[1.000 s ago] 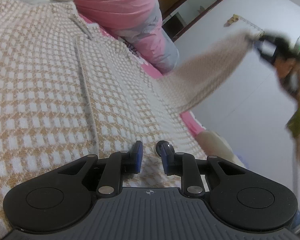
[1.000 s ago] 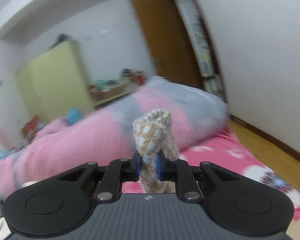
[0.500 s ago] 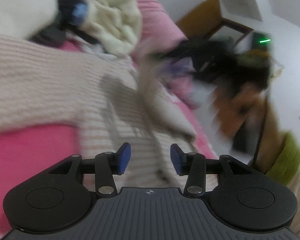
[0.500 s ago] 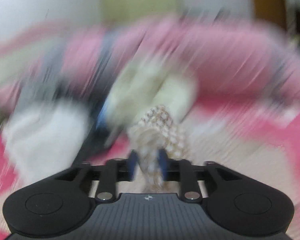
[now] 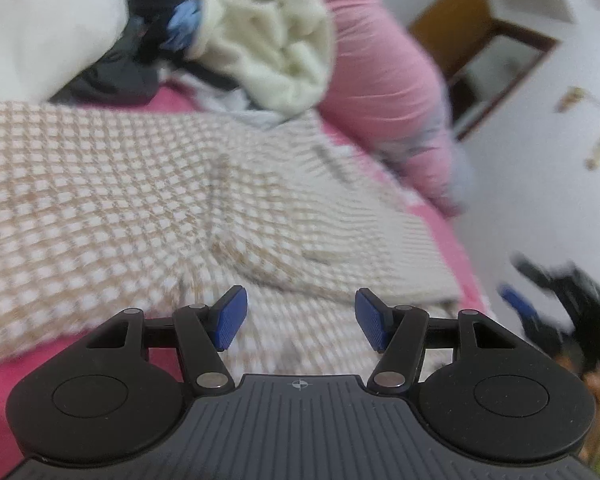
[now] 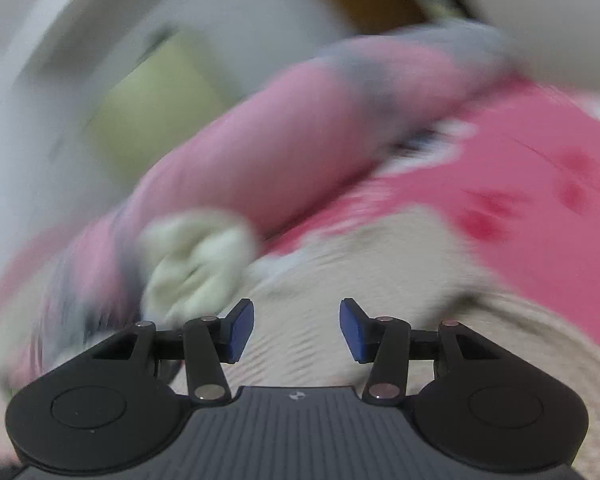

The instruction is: Fold clothes

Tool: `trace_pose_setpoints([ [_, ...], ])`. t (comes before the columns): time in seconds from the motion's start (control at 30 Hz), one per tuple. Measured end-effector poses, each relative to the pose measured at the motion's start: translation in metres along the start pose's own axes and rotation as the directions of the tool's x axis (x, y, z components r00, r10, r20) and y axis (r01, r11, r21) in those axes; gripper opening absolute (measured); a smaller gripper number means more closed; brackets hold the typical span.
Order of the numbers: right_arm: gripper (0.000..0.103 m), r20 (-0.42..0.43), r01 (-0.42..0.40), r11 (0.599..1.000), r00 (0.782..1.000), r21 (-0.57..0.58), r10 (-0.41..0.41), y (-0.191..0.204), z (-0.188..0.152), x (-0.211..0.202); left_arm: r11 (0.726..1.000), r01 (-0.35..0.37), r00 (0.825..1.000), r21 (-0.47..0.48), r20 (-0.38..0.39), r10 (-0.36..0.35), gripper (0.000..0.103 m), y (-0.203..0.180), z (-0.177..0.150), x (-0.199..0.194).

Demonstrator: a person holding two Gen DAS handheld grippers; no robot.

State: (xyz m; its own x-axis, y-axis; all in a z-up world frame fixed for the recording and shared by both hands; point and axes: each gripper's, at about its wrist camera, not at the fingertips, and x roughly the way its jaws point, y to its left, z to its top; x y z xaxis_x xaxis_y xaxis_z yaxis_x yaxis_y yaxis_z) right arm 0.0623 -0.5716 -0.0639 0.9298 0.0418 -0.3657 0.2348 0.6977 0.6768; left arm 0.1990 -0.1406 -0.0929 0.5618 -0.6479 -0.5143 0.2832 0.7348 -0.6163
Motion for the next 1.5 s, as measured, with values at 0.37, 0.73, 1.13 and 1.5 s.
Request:
trace_pose_setpoints([
  [0.37, 0.046, 0.041, 0.280, 0.943, 0.960, -0.182, -0.278, -0.060, 0.008, 0.010, 0.979, -0.177, 0.982, -0.102, 0.048, 0.182, 0.051, -0.007, 0.004, 0.032],
  [0.73, 0.035, -0.025, 0.350, 0.814, 0.913, -0.463, -0.407, -0.051, -0.025, 0.076, 0.971, -0.234, 0.964, 0.041, 0.143, 0.226, 0.055, -0.017, -0.016, 0.008],
  [1.13, 0.028, 0.011, 0.313, 0.875, 0.943, -0.370, -0.333, -0.063, -0.020, 0.066, 0.933, -0.361, 0.915, 0.012, 0.201, 0.351, 0.029, -0.021, 0.005, 0.047],
  [1.5, 0.023, -0.006, 0.309, 0.891, 0.944, -0.333, -0.329, -0.071, -0.016, 0.068, 0.919, -0.393, 0.860, 0.029, 0.365, 0.357, 0.006, -0.035, 0.035, 0.016],
])
